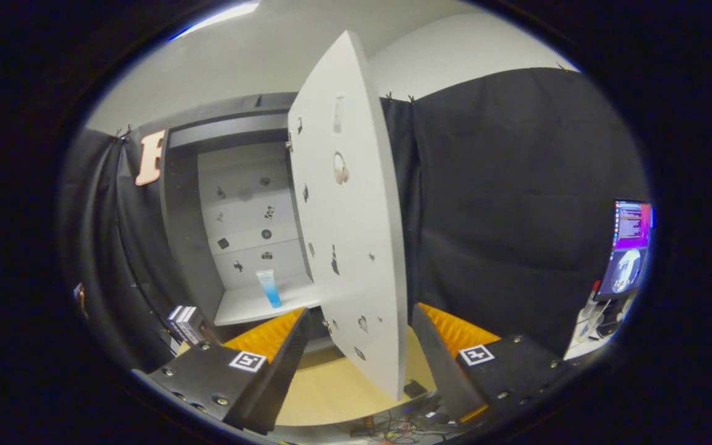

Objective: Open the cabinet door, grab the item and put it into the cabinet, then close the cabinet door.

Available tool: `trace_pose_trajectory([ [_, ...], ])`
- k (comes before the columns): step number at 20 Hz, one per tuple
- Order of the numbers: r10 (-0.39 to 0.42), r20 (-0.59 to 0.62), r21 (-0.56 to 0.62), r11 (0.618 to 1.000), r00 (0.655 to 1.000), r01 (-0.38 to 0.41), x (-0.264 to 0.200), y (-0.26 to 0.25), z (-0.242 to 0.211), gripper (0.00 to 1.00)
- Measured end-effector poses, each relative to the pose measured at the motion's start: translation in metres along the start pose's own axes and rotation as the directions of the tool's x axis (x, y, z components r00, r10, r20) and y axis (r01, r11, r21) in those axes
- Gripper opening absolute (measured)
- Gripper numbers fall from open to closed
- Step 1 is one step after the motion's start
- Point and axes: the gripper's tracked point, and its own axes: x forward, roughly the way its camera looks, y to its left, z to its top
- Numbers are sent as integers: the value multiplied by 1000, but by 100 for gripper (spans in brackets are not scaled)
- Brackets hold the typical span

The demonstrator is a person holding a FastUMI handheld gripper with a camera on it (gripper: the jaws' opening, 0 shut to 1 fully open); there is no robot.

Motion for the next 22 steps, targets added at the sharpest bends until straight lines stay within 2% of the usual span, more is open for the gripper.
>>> trace_pose_trajectory([
  [8, -216, 9, -6, 976, 976, 216, 16, -101, 10, 98],
  [10, -242, 17, 21, 970, 970, 242, 28, -112, 16, 98],
  [13, -237, 14, 5, 972, 972, 236, 44, -118, 16, 98],
  [18, -175, 3, -12, 985, 985, 175, 71, -96, 17, 98],
  [22, -145, -5, -20, 989, 989, 145, 72, -94, 17, 97],
])
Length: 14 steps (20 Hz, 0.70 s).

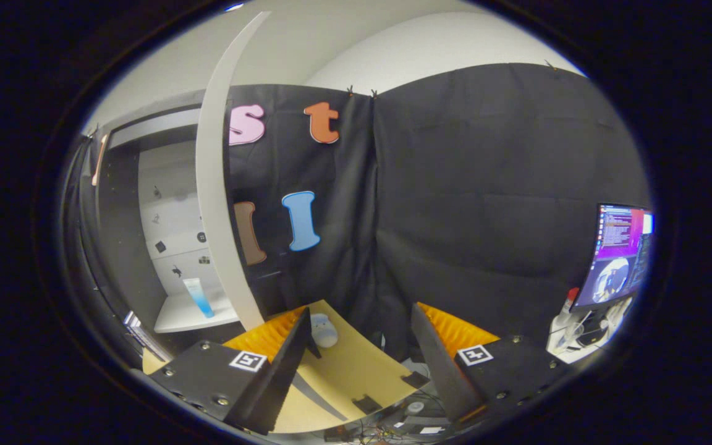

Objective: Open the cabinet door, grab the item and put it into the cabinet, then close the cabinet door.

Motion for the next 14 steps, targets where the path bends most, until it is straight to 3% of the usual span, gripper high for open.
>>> trace_pose_trajectory([
  [11, 128, -19, -42, 991, 992, -129, -15, 30, -6, 96],
  [14, 198, -31, -50, 979, 980, -199, -23, 55, -13, 96],
])
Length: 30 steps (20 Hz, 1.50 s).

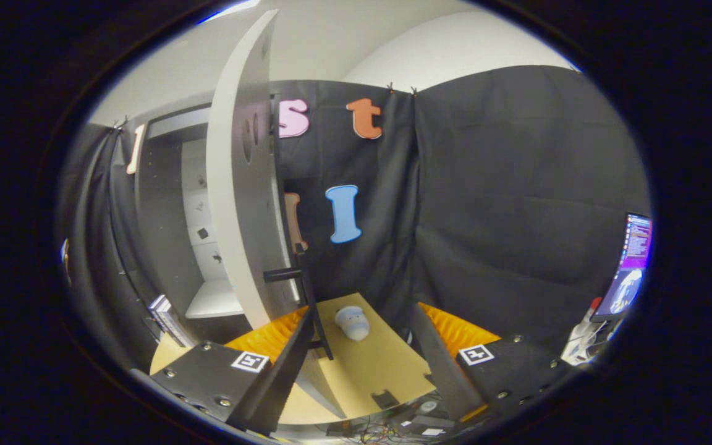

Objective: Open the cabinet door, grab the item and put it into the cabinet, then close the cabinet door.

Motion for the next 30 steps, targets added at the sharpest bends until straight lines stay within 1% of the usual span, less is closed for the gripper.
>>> trace_pose_trajectory([
  [3, 97, -18, -9, 995, 995, -98, -4, 32, -6, 96],
  [6, 192, -33, -9, 981, 981, -193, -4, 64, -11, 96],
  [11, 350, -71, 5, 937, 934, -350, -1, 116, -17, 96],
  [17, 444, -110, -17, 894, 889, -448, 13, 164, -32, 96],
  [19, 496, -121, 9, 867, 860, -499, 14, 185, -39, 96],
  [21, 554, -133, 26, 831, 822, -556, 12, 206, -45, 96],
  [24, 585, -154, -14, 804, 796, -594, 26, 227, -55, 96],
  [26, 621, -161, -11, 776, 767, -630, 35, 249, -58, 96],
  [28, 632, -163, -14, 766, 757, -643, 51, 269, -53, 97],
  [30, 652, -169, -3, 750, 739, -662, 58, 283, -54, 100],
])
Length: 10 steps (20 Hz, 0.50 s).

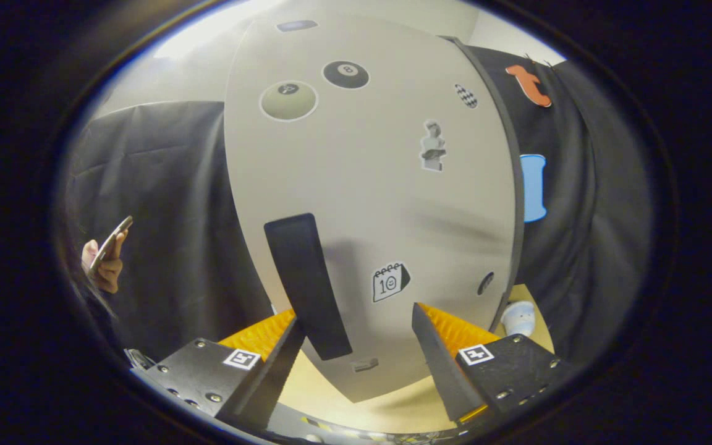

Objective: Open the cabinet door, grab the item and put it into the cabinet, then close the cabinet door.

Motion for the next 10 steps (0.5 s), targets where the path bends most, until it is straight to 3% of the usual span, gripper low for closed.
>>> trace_pose_trajectory([
  [5, 29, 2, 4, 1000, 1000, -29, 9, 8, 1, 100],
  [10, 7, 25, -59, 998, 1000, -5, 17, 13, 3, 100],
])
